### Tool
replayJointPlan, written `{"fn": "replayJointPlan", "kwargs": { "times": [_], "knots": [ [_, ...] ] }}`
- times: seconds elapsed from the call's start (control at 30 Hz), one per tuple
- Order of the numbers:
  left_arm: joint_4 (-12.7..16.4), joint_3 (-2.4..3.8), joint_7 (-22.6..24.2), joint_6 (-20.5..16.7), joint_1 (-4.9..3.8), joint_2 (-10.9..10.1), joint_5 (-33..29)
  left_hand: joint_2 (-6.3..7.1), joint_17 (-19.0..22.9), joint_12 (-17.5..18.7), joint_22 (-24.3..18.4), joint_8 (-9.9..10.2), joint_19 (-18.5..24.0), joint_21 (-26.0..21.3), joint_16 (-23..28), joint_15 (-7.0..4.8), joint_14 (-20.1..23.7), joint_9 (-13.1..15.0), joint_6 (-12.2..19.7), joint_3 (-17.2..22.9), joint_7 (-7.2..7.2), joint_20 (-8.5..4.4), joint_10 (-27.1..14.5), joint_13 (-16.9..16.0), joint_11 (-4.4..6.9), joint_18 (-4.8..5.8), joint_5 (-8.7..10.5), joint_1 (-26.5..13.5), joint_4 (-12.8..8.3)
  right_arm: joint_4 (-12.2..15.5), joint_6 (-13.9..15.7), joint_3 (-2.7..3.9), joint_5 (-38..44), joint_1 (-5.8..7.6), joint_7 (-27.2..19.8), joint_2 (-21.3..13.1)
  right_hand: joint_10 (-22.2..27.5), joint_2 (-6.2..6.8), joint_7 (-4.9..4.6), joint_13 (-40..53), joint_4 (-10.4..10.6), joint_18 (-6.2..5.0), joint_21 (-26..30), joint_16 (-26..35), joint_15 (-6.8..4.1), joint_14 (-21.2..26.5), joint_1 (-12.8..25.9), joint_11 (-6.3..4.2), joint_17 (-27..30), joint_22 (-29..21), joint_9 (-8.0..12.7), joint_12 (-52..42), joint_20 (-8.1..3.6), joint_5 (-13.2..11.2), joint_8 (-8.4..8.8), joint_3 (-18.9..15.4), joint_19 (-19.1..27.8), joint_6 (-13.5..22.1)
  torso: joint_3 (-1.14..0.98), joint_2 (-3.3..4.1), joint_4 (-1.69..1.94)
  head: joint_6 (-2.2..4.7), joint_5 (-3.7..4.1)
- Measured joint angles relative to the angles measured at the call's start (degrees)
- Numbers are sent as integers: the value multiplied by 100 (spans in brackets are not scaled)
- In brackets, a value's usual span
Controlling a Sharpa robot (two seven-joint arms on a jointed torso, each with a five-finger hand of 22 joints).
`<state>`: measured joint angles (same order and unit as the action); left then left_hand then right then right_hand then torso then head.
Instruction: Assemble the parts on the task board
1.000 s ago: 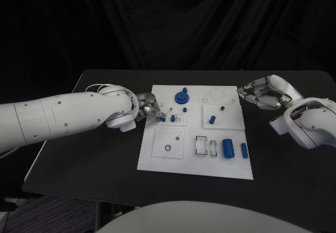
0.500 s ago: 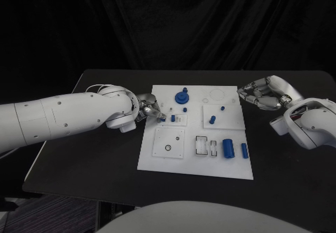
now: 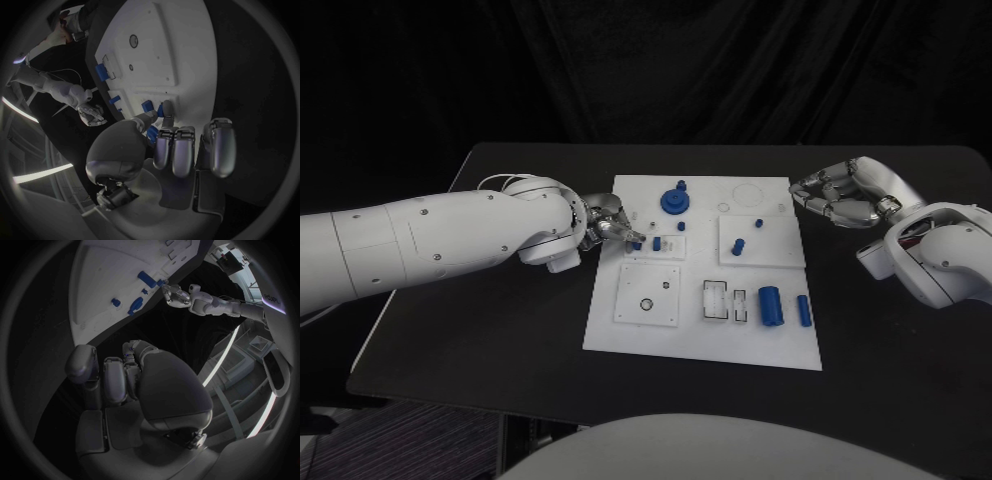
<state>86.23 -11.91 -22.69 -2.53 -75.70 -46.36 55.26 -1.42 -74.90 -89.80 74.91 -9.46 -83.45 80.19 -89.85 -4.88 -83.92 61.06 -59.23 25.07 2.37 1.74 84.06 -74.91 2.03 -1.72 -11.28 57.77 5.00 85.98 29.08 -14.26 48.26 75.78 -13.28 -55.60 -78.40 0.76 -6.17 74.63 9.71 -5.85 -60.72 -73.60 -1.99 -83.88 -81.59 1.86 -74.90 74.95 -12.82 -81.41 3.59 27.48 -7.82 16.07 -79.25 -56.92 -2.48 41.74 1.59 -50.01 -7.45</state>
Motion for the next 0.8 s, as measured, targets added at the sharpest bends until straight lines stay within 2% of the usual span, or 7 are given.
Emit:
{"fn": "replayJointPlan", "kwargs": {
  "times": [0.1, 0.3, 0.4, 0.57, 0.67, 0.73, 0.8],
  "knots": [
    [-20, -2, -10, 0, 2, 7, 0, 60, 0, 0, 0, 126, 20, -21, 0, 29, -13, -149, 62, -282, 62, 20, -11, 0, -63, -92, 159, -181, 237, -1, -8, 0, 0, 0, 10, 0, 0, 0, 0, 0, 0, 0, 0, 0, 0, 0, 0, 0, 0, 0, 0, 0, 0, 0, 0, 0, 0, 0, -1, -1, 0, 0, 2],
    [-44, 8, -16, 5, 2, 28, -6, 92, 0, 0, 0, 282, 28, -45, 0, 80, -2, -371, 138, -690, 139, 54, -3, 0, -114, -93, 383, -338, 537, -1, -26, 0, 0, -1, 31, 0, 0, 0, 0, 1, 0, 1, 0, 0, 0, 0, 0, 0, 0, -1, -5, 0, 0, 0, 0, 0, 0, 0, -3, -3, -3, 0, 1],
    [-56, 9, -25, 14, 2, 34, -11, 32, 0, 0, 0, 303, 18, -45, 0, 100, -23, -418, 140, -904, 142, 64, -2, 0, -114, -92, 556, -398, 672, -1, -38, 0, 0, -1, 41, 0, 0, 0, 0, 1, 0, 1, 0, 0, 0, 0, 0, 0, 0, -1, -4, 0, 0, 0, 0, 0, 0, 0, -3, -4, -3, 0, -5],
    [-90, 19, -45, 20, 1, 43, -16, -20, 0, 0, 0, 310, -2, -45, 0, 116, -7, -429, 173, -1141, 112, 83, -6, 0, -151, -92, 666, -450, 877, -2, -61, 0, 0, -2, 59, 0, 21, 0, 0, -15, 0, 1, 23, 0, 0, 0, 0, -21, 0, -1, -4, 0, 0, 0, 0, 0, 0, 0, -4, -4, -4, 0, -7],
    [-101, 19, -52, 18, 1, 46, -17, -52, 0, 0, 0, 46, -2, -45, 0, 121, -2, -250, 233, -1328, 110, 84, -6, 0, -151, -92, 684, -481, 1001, -3, -73, 0, 0, -2, 66, 0, 21, 0, 0, -15, 0, 1, 23, 0, 0, 0, 0, -22, 0, -1, -4, 0, 0, 0, 0, 0, 0, 0, -4, -4, -4, 0, -9],
    [-112, 16, -59, 12, 1, 46, -17, -116, 0, 0, 0, -201, -2, -45, 0, 121, -2, 36, 267, -1468, 96, 84, -6, 0, -151, -91, 684, -416, 1043, -4, -79, 0, 0, -3, 69, 0, 21, 0, 0, -15, 0, 1, 23, 0, 0, 0, 0, -22, 0, -1, -4, 0, 0, 0, 0, 0, 0, 0, -5, -4, -4, 0, -10],
    [-127, 12, -70, 2, 2, 46, -16, -219, 0, 0, 0, -561, -24, -31, 0, 97, -5, 452, 347, -1617, 40, 62, -8, 0, -101, -91, 618, -313, 1090, -5, -85, 0, 0, -4, 72, 0, 21, 0, 0, -15, 0, 1, 23, 17, 0, 0, 0, -21, 0, -2, -3, 0, 0, 0, 0, 0, 0, 0, -5, -4, -4, 0, -13]
  ]
}}
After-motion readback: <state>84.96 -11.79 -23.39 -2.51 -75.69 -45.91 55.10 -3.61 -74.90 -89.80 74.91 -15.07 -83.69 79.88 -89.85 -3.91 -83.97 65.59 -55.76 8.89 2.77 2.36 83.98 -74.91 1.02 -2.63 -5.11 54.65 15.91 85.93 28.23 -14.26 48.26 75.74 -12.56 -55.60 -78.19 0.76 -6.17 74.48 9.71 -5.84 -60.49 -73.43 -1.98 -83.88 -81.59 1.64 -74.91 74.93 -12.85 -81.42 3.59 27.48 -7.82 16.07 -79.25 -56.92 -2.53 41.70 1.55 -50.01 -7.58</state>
